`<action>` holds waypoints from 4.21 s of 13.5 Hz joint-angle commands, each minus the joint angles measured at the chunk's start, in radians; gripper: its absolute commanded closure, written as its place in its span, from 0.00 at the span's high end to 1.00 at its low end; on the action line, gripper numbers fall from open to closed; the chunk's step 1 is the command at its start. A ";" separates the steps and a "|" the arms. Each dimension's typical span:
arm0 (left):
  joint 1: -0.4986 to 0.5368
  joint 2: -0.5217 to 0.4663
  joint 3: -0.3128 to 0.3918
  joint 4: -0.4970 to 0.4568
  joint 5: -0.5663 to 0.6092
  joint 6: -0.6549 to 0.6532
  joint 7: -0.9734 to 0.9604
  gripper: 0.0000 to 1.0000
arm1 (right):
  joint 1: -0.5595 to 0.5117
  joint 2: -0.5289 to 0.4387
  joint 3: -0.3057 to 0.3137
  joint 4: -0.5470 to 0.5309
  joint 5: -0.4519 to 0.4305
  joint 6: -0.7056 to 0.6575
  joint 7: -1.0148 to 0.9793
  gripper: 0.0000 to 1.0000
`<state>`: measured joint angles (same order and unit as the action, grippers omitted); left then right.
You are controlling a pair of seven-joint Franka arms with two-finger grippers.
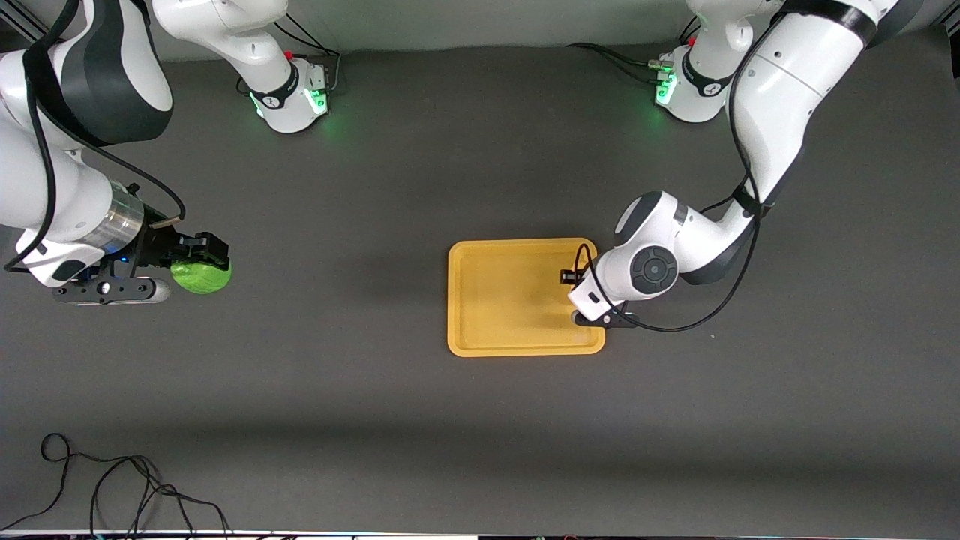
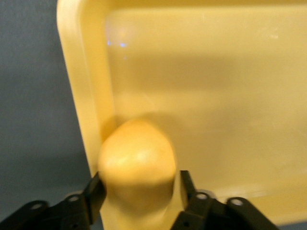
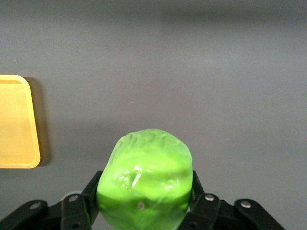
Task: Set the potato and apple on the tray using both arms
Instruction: 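Release the potato on the tray and withdraw the left gripper, then carry the apple with the right gripper and lower it onto the tray, then open the right gripper to release the apple and raise it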
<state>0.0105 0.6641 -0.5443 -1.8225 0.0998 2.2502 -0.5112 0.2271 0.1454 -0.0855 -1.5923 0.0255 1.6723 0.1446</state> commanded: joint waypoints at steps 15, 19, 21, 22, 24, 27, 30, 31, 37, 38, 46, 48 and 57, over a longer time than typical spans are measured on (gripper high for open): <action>0.425 -0.628 0.041 0.005 -0.048 -0.564 0.526 1.00 | 0.154 0.094 0.007 0.107 0.057 0.038 0.202 0.59; 0.447 -0.825 0.160 -0.127 -0.101 -0.554 0.792 1.00 | 0.323 0.242 0.006 0.260 0.051 0.057 0.456 0.59; 0.450 -0.851 0.184 -0.147 -0.103 -0.554 0.792 0.99 | 0.411 0.348 0.006 0.380 0.048 0.058 0.617 0.59; 0.451 -0.850 0.187 -0.149 -0.104 -0.554 0.792 1.00 | 0.454 0.405 0.006 0.449 0.047 0.064 0.697 0.59; 0.450 -0.844 0.191 -0.149 -0.103 -0.552 0.794 1.00 | 0.521 0.494 0.006 0.546 0.047 0.099 0.821 0.59; 0.451 -0.845 0.193 -0.146 -0.104 -0.560 0.790 1.00 | 0.609 0.598 0.004 0.572 0.045 0.210 0.926 0.59; 0.451 -0.847 0.211 -0.144 -0.103 -0.560 0.790 1.00 | 0.675 0.719 0.003 0.569 0.005 0.302 0.954 0.59; 0.451 -0.847 0.211 -0.144 -0.103 -0.560 0.790 1.00 | 0.682 0.755 0.001 0.565 -0.021 0.316 0.954 0.59; 0.450 -0.842 0.216 -0.146 -0.101 -0.535 0.786 1.00 | 0.679 0.888 -0.002 0.560 -0.061 0.454 0.954 0.59; 0.447 -0.845 0.211 -0.146 -0.101 -0.544 0.784 1.00 | 0.676 0.901 -0.002 0.560 -0.061 0.475 0.954 0.59; 0.068 -0.831 0.553 -0.127 -0.094 -0.546 0.732 1.00 | 0.663 0.766 -0.008 0.563 -0.047 0.346 0.948 1.00; 0.022 -0.790 0.558 -0.091 -0.083 -0.557 0.718 1.00 | 0.634 0.651 -0.005 0.563 -0.036 0.224 0.945 1.00; -0.020 -0.615 0.590 0.130 -0.090 -0.557 0.721 1.00 | 0.347 0.082 -0.008 0.216 -0.033 -0.111 0.468 1.00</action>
<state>0.0069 -0.0017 0.0335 -1.7692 0.0109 1.7035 0.2248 0.6472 0.3936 -0.1029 -1.1648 -0.0169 1.5320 0.7235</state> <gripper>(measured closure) 0.000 0.000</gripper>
